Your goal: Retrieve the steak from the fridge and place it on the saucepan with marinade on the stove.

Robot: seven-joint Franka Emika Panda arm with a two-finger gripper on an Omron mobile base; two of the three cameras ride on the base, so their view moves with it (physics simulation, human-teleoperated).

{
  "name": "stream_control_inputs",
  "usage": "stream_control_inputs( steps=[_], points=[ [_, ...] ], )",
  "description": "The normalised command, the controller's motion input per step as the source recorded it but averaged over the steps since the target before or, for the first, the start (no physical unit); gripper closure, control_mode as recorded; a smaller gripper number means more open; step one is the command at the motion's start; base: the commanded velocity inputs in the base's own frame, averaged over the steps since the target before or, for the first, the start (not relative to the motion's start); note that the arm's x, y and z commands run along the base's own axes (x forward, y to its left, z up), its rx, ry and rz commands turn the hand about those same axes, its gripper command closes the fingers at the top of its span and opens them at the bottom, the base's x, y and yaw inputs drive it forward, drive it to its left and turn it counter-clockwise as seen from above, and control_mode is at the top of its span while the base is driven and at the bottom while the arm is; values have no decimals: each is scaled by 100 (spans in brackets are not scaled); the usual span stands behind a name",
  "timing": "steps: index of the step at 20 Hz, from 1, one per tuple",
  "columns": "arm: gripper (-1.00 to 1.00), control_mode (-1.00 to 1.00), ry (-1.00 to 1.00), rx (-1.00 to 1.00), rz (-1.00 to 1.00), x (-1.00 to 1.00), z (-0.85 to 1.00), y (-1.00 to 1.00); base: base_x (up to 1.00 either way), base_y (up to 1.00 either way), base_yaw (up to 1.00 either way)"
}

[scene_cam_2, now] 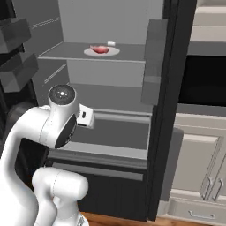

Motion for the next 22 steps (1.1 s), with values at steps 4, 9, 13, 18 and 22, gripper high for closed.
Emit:
stream_control_inputs(
  steps=[4,9,13,18,22],
  points=[
    [-100,100,0,0,0,0,0,0,100,5,8],
    [-100,100,0,0,0,0,0,0,100,0,7],
    [-100,100,0,0,0,0,0,0,100,0,0],
    [-100,100,0,0,0,0,0,0,100,0,0],
    [-100,-100,1,0,2,3,0,1,16,0,0]
  ],
)
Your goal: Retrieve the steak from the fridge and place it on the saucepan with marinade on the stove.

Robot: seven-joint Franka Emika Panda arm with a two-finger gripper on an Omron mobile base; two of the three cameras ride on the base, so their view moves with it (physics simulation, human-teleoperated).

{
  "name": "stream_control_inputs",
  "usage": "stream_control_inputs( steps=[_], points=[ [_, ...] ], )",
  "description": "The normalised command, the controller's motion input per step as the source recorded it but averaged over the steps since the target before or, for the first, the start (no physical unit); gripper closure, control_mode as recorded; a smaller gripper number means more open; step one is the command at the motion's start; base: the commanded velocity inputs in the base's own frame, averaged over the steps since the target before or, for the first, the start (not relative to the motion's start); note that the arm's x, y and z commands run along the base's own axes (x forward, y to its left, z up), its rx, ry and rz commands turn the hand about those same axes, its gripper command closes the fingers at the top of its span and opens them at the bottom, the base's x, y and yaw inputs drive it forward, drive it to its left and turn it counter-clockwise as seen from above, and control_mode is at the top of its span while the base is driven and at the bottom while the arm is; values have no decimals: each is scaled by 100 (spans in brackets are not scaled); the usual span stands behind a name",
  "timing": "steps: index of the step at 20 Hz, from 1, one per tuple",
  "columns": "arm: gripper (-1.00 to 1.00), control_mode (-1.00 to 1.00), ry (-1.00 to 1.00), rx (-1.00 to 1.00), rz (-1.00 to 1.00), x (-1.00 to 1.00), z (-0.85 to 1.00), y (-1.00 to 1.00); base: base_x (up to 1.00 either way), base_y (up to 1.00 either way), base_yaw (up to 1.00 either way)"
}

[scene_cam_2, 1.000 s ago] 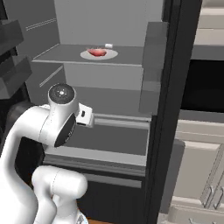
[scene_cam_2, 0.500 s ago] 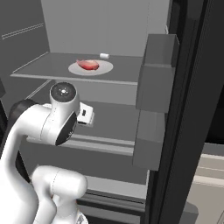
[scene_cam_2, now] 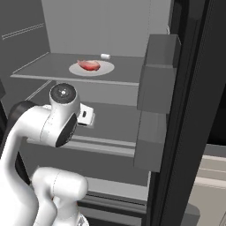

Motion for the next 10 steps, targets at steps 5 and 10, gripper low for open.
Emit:
stream_control_inputs(
  steps=[5,10],
  points=[
    [-100,-100,3,-8,1,-3,18,0,0,0,0],
    [-100,-100,-1,-33,1,-16,40,6,0,0,0]
  ],
)
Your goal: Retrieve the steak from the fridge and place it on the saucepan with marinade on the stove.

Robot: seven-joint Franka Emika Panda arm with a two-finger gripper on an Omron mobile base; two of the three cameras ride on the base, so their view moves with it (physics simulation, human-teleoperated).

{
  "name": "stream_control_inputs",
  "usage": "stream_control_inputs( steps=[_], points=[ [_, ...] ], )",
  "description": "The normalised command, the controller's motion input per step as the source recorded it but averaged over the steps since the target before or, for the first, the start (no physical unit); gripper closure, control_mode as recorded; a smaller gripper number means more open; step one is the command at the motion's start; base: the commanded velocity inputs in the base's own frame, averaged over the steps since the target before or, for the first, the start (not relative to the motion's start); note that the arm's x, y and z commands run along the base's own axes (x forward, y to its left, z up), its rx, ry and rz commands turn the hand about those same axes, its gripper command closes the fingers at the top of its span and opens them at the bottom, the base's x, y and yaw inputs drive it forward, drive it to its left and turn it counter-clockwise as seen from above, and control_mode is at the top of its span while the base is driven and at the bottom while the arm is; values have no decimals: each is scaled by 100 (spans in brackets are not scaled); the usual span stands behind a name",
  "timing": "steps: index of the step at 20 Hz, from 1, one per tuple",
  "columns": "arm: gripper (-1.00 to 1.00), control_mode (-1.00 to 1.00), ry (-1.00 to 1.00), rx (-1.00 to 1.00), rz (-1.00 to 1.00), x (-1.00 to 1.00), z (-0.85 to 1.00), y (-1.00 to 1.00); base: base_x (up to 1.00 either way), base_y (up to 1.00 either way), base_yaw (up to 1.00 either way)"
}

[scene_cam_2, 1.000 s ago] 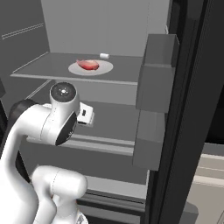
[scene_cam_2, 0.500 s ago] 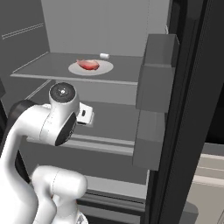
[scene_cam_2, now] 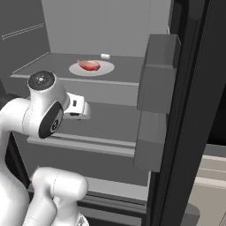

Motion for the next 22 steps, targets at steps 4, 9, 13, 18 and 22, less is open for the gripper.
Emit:
stream_control_inputs(
  steps=[4,9,13,18,22],
  points=[
    [-100,-100,-5,-33,0,-2,46,1,0,0,0],
    [-100,-100,-12,-28,0,0,70,0,0,0,0],
    [-100,-100,-11,-24,0,1,59,0,0,0,0],
    [-100,-100,-5,-14,0,23,26,0,0,0,0],
    [-100,-100,0,-1,0,34,23,0,0,0,0]
  ],
)
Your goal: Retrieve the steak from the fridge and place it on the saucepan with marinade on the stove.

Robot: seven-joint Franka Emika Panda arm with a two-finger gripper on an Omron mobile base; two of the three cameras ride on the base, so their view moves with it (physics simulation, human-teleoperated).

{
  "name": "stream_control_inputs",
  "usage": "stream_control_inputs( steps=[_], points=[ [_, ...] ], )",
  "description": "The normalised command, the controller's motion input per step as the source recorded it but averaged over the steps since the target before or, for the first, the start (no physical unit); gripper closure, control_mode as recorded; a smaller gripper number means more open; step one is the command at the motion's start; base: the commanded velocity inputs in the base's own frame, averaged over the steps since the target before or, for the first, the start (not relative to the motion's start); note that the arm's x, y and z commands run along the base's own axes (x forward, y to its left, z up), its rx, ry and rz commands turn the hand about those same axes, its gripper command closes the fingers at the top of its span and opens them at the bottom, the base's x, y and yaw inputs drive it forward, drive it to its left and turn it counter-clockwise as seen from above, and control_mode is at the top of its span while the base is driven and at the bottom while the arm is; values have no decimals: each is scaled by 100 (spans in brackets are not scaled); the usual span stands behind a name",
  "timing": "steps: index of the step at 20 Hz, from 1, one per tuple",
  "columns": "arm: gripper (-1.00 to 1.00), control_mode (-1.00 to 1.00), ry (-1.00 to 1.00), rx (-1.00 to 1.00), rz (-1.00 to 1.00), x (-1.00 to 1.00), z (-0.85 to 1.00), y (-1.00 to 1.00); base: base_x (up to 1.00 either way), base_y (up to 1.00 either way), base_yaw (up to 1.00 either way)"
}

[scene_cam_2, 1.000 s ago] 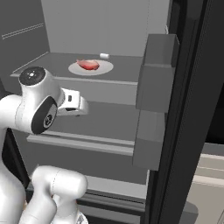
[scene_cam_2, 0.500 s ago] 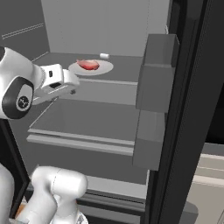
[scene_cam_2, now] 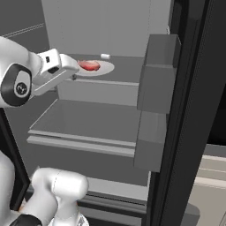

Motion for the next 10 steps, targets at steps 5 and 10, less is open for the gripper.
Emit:
stream_control_inputs(
  steps=[5,10],
  points=[
    [-100,-100,0,0,0,44,11,-2,0,0,0],
    [-100,-100,0,0,2,54,4,0,0,0,0]
  ],
)
